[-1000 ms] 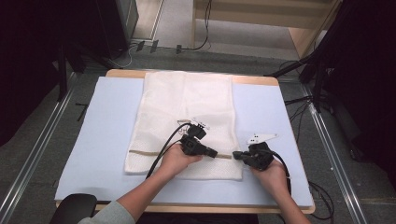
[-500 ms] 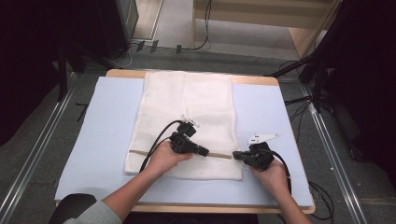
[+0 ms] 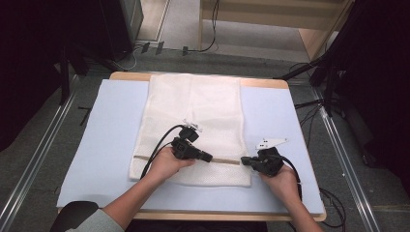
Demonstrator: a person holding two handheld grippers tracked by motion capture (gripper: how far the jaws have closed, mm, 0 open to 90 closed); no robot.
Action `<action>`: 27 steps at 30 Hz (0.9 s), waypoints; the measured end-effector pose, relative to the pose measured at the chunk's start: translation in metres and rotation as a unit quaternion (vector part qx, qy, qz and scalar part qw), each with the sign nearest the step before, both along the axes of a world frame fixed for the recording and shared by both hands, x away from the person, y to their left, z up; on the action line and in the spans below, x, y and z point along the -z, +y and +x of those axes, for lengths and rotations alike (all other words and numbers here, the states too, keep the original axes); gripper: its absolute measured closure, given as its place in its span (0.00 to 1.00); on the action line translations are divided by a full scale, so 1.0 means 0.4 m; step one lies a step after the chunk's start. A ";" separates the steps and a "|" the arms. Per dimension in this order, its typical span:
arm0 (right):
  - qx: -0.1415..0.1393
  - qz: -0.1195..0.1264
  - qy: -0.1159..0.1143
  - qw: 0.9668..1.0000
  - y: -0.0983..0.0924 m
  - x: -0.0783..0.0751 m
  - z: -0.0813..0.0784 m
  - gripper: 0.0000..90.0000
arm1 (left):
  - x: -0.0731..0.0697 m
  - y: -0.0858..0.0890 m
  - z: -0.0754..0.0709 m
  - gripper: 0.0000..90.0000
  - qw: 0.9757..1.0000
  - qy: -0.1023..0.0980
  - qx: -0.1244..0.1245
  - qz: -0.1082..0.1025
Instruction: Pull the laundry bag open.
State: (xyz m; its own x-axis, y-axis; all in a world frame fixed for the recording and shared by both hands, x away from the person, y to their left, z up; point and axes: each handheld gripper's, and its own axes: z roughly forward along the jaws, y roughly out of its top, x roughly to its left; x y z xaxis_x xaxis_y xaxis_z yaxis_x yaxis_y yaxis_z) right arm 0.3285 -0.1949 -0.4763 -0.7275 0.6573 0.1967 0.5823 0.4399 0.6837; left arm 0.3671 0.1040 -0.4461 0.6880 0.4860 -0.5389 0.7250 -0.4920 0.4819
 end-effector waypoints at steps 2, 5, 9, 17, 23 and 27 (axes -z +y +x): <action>0.001 0.002 0.003 1.000 -0.001 0.000 0.000 1.00 | 0.002 0.004 0.001 0.99 1.000 0.005 -0.001 0.000; 0.001 0.001 0.002 1.000 0.000 0.000 0.000 1.00 | 0.001 0.014 0.004 0.99 1.000 0.005 -0.003 0.003; 0.000 0.001 0.003 1.000 -0.001 0.000 0.000 1.00 | -0.007 0.025 0.002 0.99 1.000 0.003 -0.004 0.002; 0.000 -0.001 0.000 1.000 -0.004 0.000 0.001 1.00 | -0.012 0.039 0.001 0.99 1.000 0.004 -0.002 -0.002; -0.002 -0.001 -0.002 1.000 -0.004 0.001 0.001 1.00 | -0.016 0.048 -0.002 0.99 1.000 0.009 -0.004 -0.004; -0.002 0.000 -0.001 1.000 -0.004 0.001 0.001 1.00 | -0.018 0.055 -0.004 0.99 1.000 0.008 -0.003 -0.004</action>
